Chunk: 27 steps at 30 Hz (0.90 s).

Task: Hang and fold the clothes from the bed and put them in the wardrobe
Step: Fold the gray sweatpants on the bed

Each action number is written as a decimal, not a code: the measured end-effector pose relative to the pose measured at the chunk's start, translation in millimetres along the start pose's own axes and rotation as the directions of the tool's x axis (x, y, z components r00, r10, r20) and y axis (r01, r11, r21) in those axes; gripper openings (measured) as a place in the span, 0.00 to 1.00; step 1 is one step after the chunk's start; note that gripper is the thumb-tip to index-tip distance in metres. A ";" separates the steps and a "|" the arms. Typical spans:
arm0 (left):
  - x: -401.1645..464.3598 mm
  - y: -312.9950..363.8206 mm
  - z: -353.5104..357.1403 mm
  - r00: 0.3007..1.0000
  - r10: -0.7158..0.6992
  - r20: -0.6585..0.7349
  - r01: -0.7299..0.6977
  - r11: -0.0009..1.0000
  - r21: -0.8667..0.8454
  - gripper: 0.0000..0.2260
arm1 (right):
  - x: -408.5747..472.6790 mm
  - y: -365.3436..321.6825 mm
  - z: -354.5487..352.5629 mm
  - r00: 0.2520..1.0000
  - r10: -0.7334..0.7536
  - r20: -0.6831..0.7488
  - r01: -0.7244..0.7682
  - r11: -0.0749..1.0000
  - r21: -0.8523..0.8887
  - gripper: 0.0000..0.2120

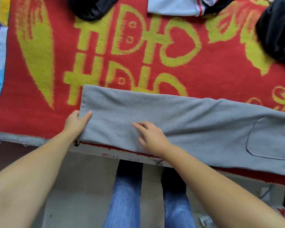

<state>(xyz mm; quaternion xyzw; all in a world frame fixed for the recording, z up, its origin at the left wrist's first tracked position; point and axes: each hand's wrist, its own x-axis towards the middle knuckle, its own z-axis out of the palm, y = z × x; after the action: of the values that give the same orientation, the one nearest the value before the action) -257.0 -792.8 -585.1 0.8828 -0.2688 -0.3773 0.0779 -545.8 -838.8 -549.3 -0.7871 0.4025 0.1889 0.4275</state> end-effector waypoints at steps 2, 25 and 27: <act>-10.0 7.6 -6.6 0.988 0.081 0.130 -0.071 0.994 -0.079 0.12 | -1.1 12.7 -3.5 0.983 0.145 0.114 -0.142 0.989 -0.035 0.31; -180.6 151.9 185.6 0.748 0.534 0.395 -0.662 0.564 0.493 0.33 | -132.0 192.6 -59.0 0.629 0.625 -0.462 -0.310 0.747 0.588 0.38; -171.7 131.0 182.3 0.793 0.486 0.367 -0.608 0.602 0.517 0.36 | -128.9 174.7 -38.2 0.727 0.506 -0.465 -0.401 0.862 0.311 0.37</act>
<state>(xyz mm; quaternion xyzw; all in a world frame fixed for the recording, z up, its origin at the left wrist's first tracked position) -538.6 -799.8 -561.5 0.6926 -0.6400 -0.3082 -0.1255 -764.5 -863.7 -536.2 -0.6405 0.7012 0.0235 0.3122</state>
